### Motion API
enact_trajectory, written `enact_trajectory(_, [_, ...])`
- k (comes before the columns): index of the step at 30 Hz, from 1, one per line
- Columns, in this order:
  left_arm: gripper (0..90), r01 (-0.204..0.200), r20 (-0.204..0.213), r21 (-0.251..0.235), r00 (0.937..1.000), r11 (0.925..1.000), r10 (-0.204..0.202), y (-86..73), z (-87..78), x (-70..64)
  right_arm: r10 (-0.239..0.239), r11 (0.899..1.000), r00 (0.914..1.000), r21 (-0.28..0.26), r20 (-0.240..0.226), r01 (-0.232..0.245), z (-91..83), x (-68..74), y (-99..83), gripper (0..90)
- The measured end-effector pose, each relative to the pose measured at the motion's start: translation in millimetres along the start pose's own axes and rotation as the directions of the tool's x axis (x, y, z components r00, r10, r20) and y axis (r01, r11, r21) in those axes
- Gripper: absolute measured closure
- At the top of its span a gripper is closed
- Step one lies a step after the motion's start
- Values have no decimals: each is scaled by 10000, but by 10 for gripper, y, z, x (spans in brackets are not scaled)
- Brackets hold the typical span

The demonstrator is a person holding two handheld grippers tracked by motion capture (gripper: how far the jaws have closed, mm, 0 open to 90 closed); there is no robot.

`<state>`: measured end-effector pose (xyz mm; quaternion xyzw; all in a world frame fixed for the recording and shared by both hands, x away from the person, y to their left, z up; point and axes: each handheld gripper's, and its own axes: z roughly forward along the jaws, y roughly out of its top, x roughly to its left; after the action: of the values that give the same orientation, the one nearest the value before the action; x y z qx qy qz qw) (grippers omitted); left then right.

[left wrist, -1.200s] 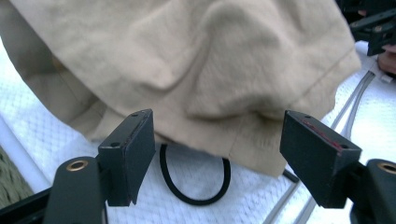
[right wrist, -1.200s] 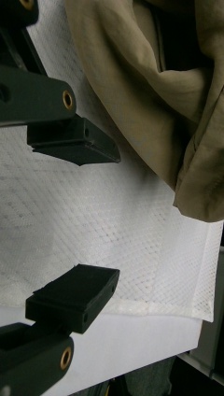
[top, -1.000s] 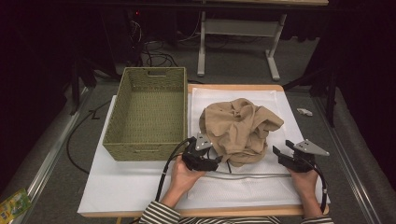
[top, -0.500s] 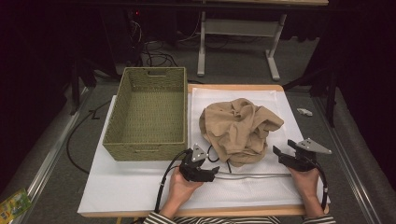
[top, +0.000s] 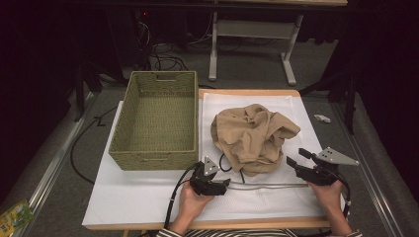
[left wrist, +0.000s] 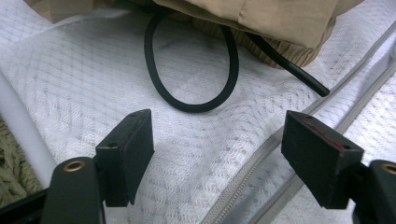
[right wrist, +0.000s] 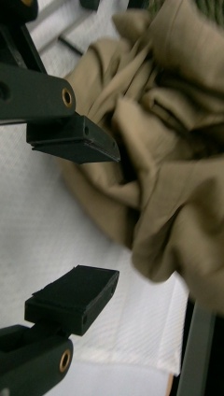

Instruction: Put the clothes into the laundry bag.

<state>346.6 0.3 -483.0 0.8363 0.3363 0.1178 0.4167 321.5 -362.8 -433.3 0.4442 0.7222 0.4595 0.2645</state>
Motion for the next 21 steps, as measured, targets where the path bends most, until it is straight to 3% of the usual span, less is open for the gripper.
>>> enact_trajectory(4, [256, -4, -104, 91, 9999, 10000, 5, 2, 11, -5, -113, 9999, 9994, -113, -326, 109, 12, 105, 120, 331])
enact_trajectory(5, [254, -87, -211, 204, 9997, 9998, 91, 6, 22, -14, -243, 9996, 9984, -141, -507, 236, 18, 200, 228, 303])
enact_trajectory(10, [254, -159, -321, 358, 9993, 9992, 171, 11, 41, -32, -475, 9987, 9954, -235, -837, 457, 59, 345, 450, 264])
enact_trajectory(11, [254, -174, -338, 365, 9993, 9992, 187, 11, 42, -34, -610, 9981, 9937, -122, -935, 601, 107, 429, 560, 240])
enact_trajectory(15, [255, -159, -330, 371, 9993, 9992, 171, 11, 43, -32, -860, 9961, 9920, 107, -922, 874, 238, 531, 698, 205])
enact_trajectory(17, [256, -158, -329, 372, 9993, 9992, 170, 11, 43, -32, -676, 9963, 9940, 480, -857, 719, 400, 612, 781, 176])
enact_trajectory(20, [255, -174, -359, 388, 9992, 9991, 188, 12, 44, -34, -630, 9951, 9950, 711, -776, 686, 518, 633, 803, 163])
enact_trajectory(21, [254, -193, -363, 389, 9991, 9991, 207, 12, 44, -34, -597, 9924, 9959, 1037, -677, 666, 639, 638, 797, 150])
